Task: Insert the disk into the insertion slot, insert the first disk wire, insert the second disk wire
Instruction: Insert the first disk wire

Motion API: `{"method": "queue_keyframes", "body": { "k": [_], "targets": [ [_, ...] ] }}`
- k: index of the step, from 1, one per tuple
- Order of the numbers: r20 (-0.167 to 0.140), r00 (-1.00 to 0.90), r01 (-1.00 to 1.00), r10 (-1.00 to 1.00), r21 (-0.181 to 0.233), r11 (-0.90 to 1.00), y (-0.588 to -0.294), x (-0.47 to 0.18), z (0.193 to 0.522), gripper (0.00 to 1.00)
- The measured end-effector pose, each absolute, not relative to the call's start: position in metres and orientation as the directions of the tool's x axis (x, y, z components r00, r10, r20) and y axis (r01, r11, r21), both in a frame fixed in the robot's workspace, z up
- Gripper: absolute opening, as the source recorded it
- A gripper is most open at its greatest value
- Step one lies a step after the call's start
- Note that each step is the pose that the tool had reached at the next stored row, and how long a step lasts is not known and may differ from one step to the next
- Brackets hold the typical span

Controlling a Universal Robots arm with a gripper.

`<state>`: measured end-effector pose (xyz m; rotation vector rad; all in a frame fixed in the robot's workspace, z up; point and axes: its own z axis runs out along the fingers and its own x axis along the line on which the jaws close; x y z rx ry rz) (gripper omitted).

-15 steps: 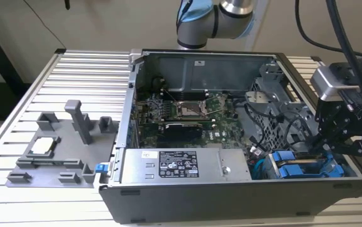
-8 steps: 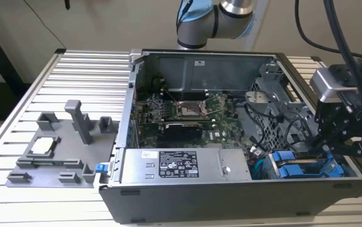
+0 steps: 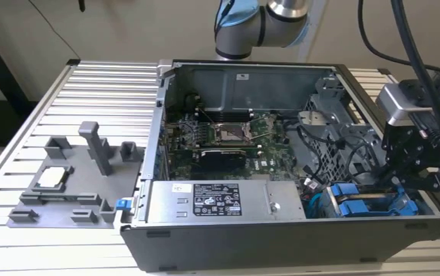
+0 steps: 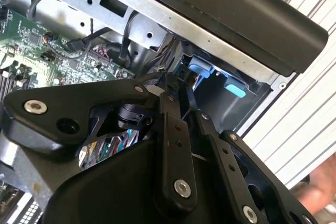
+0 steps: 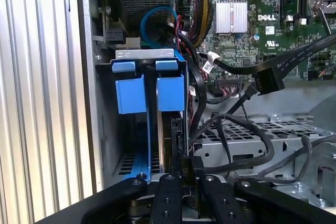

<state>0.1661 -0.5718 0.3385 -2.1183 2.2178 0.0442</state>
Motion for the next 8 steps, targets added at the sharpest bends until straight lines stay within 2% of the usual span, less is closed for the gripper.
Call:
{"method": "queue_keyframes", "body": {
  "k": [8],
  "targets": [
    [-0.073,-0.045,-0.999,-0.996,-0.021,0.047,-0.5723,0.1664,0.3355,0.19]
  ]
}}
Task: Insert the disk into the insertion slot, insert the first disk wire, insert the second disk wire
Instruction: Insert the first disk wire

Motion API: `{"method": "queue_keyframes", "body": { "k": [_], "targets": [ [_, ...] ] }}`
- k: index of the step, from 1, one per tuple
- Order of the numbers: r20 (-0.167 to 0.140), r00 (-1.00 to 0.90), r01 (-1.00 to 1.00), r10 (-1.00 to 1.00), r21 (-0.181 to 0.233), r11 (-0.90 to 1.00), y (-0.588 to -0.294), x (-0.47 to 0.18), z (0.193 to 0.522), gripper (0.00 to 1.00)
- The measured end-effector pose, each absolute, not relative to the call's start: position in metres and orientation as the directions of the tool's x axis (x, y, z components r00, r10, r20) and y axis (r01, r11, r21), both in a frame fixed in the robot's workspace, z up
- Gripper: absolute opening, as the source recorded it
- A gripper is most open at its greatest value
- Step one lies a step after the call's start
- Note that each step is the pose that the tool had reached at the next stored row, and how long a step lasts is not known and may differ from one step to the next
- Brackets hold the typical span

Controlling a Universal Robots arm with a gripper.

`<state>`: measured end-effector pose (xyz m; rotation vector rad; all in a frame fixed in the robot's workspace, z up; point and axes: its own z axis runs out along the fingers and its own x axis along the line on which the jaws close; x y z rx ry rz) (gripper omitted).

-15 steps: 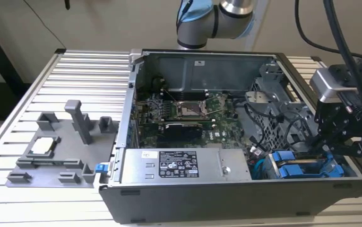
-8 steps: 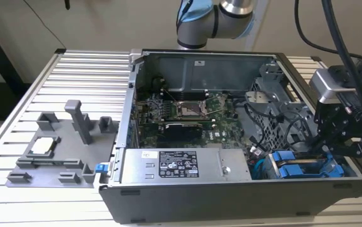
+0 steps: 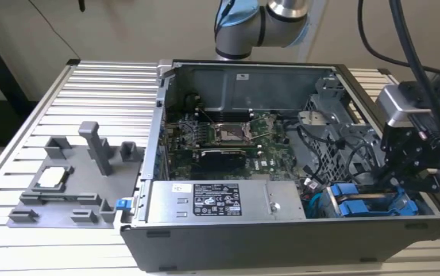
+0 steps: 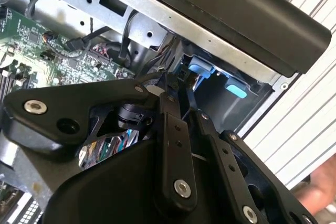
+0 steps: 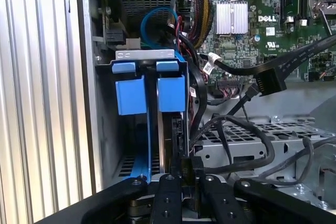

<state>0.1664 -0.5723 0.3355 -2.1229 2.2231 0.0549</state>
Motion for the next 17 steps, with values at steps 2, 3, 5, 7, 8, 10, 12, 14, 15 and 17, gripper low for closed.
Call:
{"method": "queue_keyframes", "body": {
  "k": [2,3,5,7,8,10,12,14,15,17],
  "targets": [
    [-0.072,-0.045,-0.999,-0.996,-0.017,0.047,-0.573,0.166,0.333,0.19],
    [-0.072,-0.046,-0.999,-0.996,-0.017,0.047,-0.573,0.166,0.331,0.19],
    [-0.072,-0.046,-0.999,-0.996,-0.016,0.047,-0.573,0.167,0.329,0.19],
    [-0.073,-0.046,-0.999,-0.996,-0.016,0.047,-0.573,0.167,0.328,0.19],
    [-0.072,-0.046,-0.999,-0.996,-0.016,0.047,-0.573,0.167,0.328,0.19],
    [-0.074,-0.046,-0.999,-0.996,-0.016,0.047,-0.573,0.166,0.327,0.2],
    [-0.073,-0.046,-0.999,-0.996,-0.016,0.047,-0.573,0.166,0.327,0.2],
    [-0.075,-0.046,-0.999,-0.996,-0.015,0.047,-0.573,0.167,0.331,0.26],
    [-0.075,-0.046,-0.999,-0.996,-0.014,0.047,-0.573,0.166,0.336,0.26],
    [-0.073,-0.046,-0.999,-0.996,-0.014,0.047,-0.573,0.166,0.346,0.26]
  ]
}}
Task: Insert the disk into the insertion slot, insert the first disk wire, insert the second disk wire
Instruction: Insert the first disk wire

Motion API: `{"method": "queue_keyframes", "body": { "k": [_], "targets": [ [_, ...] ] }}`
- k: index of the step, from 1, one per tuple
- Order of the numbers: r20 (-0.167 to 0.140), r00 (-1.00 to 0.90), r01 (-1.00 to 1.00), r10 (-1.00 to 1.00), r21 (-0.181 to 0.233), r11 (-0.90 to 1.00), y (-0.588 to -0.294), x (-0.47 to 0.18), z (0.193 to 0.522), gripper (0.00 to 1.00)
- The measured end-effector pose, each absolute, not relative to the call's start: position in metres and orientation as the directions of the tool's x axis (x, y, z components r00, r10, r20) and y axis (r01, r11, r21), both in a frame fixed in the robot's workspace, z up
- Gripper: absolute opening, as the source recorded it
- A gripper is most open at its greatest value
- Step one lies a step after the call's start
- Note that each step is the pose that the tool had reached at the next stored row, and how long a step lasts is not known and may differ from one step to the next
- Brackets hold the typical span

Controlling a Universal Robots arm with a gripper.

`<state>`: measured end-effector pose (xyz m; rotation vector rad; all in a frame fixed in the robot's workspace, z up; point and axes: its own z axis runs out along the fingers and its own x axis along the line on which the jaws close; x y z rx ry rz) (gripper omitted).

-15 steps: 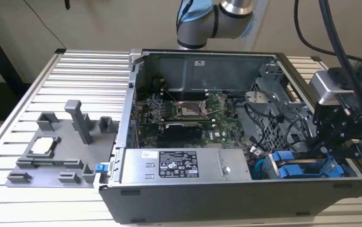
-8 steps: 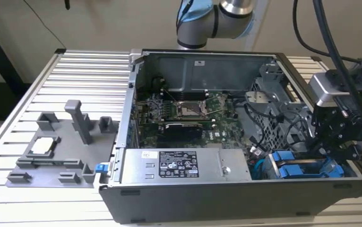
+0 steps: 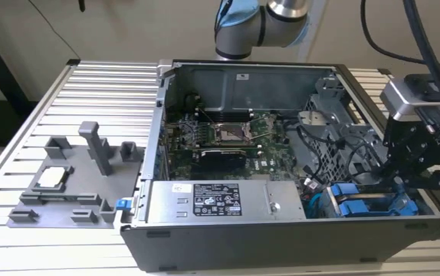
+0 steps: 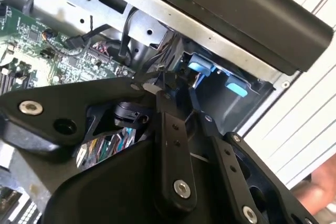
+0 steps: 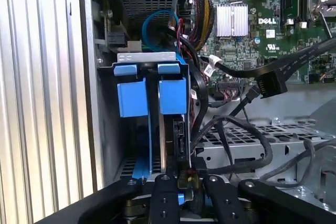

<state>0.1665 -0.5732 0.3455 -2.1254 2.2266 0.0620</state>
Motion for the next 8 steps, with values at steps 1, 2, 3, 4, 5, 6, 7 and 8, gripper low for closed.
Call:
{"method": "queue_keyframes", "body": {
  "k": [1,2,3,4,5,6,7,8],
  "targets": [
    [-0.073,-0.046,-0.999,-0.996,-0.014,0.047,-0.573,0.166,0.35,0.26],
    [-0.073,-0.046,-0.999,-0.996,-0.014,0.047,-0.573,0.167,0.355,0.26],
    [-0.073,-0.046,-0.999,-0.996,-0.014,0.047,-0.573,0.166,0.359,0.26],
    [-0.073,-0.046,-0.999,-0.996,-0.014,0.047,-0.573,0.167,0.363,0.26],
    [-0.073,-0.046,-0.999,-0.996,-0.014,0.047,-0.573,0.167,0.366,0.26],
    [-0.073,-0.046,-0.999,-0.996,-0.014,0.047,-0.573,0.166,0.368,0.26],
    [-0.073,-0.046,-0.999,-0.996,-0.014,0.047,-0.573,0.166,0.372,0.26],
    [-0.073,-0.046,-0.999,-0.996,-0.014,0.047,-0.573,0.166,0.376,0.26]
  ]
}}
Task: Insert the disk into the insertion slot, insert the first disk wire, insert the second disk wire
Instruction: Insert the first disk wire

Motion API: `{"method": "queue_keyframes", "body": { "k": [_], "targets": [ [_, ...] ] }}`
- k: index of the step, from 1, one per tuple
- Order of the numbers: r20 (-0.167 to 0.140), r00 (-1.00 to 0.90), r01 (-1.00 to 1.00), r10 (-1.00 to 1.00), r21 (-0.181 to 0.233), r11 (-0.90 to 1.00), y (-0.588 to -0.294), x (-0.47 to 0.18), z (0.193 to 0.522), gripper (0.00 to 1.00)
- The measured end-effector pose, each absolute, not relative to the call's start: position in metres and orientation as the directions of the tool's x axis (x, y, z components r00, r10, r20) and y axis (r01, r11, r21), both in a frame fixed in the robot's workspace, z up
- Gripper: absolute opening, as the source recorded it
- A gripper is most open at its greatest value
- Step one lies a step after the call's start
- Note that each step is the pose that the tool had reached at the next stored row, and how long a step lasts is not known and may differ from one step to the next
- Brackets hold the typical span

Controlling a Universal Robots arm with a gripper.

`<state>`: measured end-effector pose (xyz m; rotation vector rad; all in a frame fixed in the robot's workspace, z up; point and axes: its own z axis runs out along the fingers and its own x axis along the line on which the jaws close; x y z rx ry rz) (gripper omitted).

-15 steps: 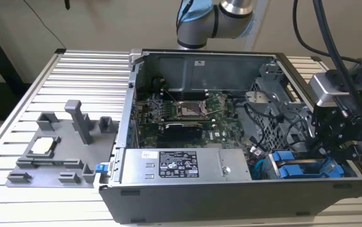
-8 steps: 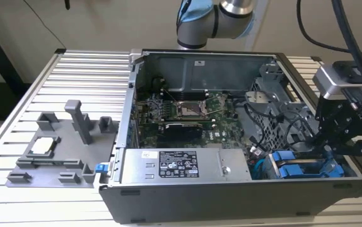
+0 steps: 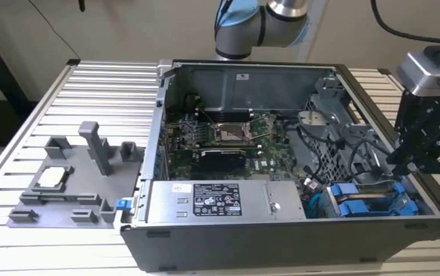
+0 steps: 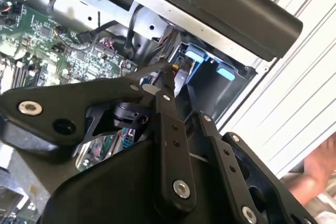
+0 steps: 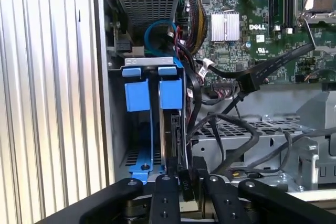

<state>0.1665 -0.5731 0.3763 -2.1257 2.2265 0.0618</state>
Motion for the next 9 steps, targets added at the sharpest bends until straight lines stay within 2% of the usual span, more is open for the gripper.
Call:
{"method": "queue_keyframes", "body": {
  "k": [7,9],
  "targets": [
    [-0.073,-0.046,-0.999,-0.996,-0.015,0.047,-0.573,0.166,0.404,0.26],
    [-0.074,-0.041,-0.998,-0.996,-0.036,0.044,-0.572,0.166,0.404,0.26]
  ]
}}
